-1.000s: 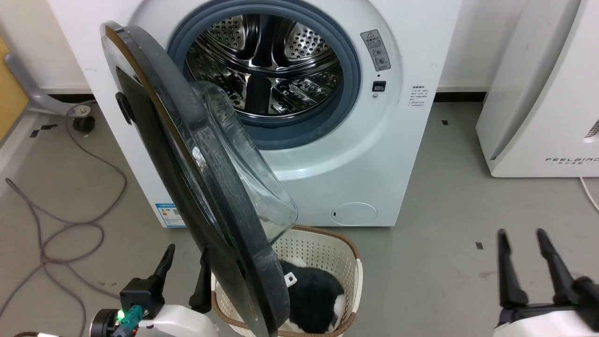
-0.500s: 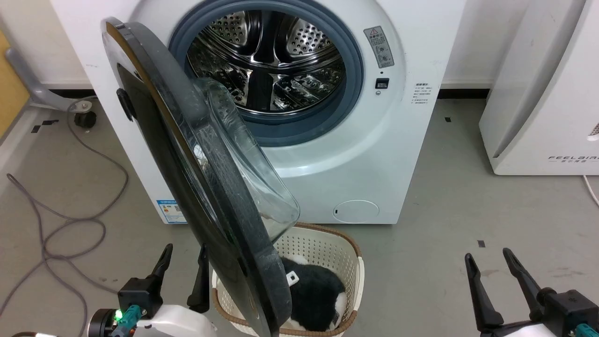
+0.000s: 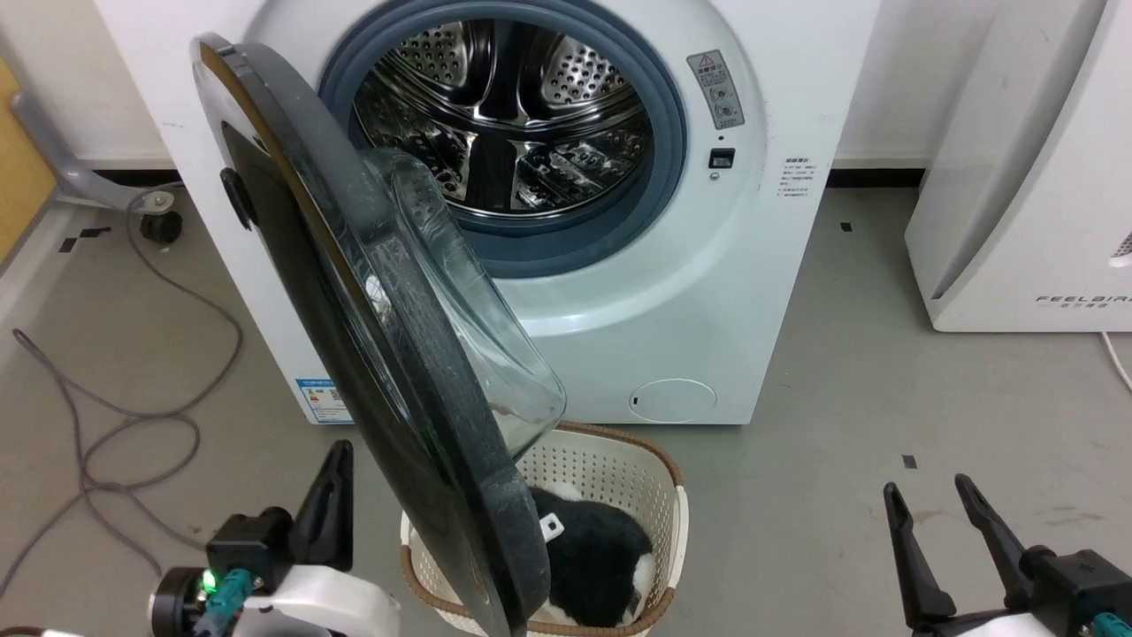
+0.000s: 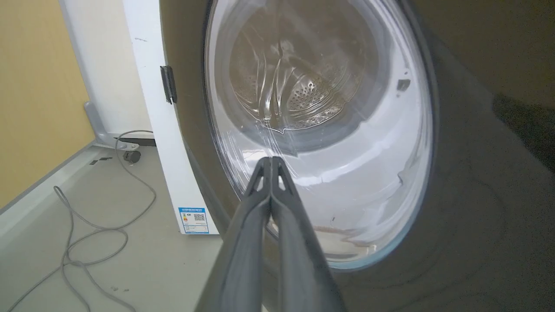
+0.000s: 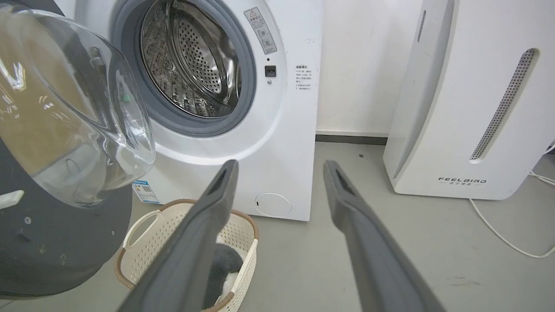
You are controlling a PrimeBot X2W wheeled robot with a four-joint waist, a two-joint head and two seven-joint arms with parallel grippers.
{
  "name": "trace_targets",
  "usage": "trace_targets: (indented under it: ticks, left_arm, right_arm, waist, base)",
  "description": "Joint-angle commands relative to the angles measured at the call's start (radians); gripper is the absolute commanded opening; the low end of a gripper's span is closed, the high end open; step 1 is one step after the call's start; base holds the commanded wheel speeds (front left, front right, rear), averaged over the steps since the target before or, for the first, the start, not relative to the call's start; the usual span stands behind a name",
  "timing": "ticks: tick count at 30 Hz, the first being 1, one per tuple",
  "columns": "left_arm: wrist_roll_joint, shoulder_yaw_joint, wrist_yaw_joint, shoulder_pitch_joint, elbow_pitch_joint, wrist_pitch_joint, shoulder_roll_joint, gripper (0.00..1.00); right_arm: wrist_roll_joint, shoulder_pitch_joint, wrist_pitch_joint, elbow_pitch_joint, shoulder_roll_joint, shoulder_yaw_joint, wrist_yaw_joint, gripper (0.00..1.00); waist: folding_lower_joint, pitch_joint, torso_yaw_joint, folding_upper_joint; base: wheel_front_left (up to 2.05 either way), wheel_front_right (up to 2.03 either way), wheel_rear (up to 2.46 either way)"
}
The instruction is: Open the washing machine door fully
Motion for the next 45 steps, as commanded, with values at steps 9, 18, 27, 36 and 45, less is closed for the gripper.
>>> trace_targets:
  ticks: [9, 18, 27, 36, 45]
  left_arm:
    - [0.001, 0.033, 0.023, -0.027, -0.171, -0.003, 0.045, 0.0]
    - [0.04, 0.049, 0.053, -0.113, -0.513, -0.004, 0.076, 0.0]
    - [0.072, -0.037, 0.014, -0.158, -0.765, -0.005, 0.068, 0.0]
    - [0.071, -0.236, -0.051, -0.093, -0.821, 0.087, 0.054, 0.0]
    - [0.0, -0.373, -0.081, 0.004, -0.761, 0.255, 0.067, 0.0]
  right_arm:
    - [0.011, 0.007, 0.016, 0.013, 0.004, 0.0, 0.001, 1.0]
    - [0.015, 0.006, 0.028, 0.017, 0.004, 0.0, 0.001, 1.0]
    - [0.016, 0.009, 0.033, 0.024, 0.004, 0.006, 0.001, 1.0]
    - [0.017, 0.018, 0.035, 0.036, 0.004, 0.004, 0.001, 1.0]
    - [0.026, 0.017, 0.028, 0.048, 0.004, 0.001, 0.001, 1.0]
  waist:
    - [0.0, -0.004, 0.0, -0.0001]
    - [0.0, -0.008, 0.001, -0.0001]
    - [0.0, -0.013, -0.005, -0.0001]
    - [0.0, -0.02, -0.002, -0.0001]
    - [0.0, -0.013, 0.007, -0.0001]
  base:
    - [0.0, 0.0, 0.0]
    - [0.0, 0.0, 0.0]
    - [0.0, 0.0, 0.0]
    - [0.0, 0.0, 0.0]
    - [0.0, 0.0, 0.0]
